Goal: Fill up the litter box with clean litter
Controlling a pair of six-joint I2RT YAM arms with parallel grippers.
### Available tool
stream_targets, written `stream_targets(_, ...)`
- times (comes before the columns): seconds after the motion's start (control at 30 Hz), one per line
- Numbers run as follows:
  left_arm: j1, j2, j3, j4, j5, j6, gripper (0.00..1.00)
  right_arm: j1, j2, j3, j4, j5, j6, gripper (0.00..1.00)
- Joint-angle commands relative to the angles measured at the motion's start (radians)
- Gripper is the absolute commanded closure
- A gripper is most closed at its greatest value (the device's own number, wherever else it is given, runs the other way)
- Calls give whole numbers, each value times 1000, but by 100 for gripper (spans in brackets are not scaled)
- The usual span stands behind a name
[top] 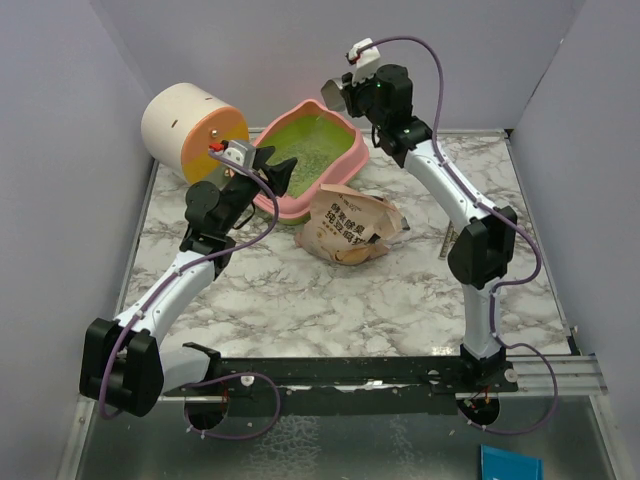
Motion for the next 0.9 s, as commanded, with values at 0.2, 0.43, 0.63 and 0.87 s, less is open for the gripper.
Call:
stream_targets(0.2, 6, 10, 23, 3, -7, -1, 41, 37, -151, -165, 175, 130, -161, 99)
stream_targets(0.43, 32, 81, 86, -47, 181, 52, 23, 32, -283, -250, 134, 286, -117, 99)
stream_targets(0.63, 95, 196, 165, -57, 517, -11, 23, -25, -417, -308, -117, 382, 73, 99)
stream_targets(0.87, 115, 275, 164, 57, 814, -73, 23, -80, -652, -494, -357, 355, 262, 99)
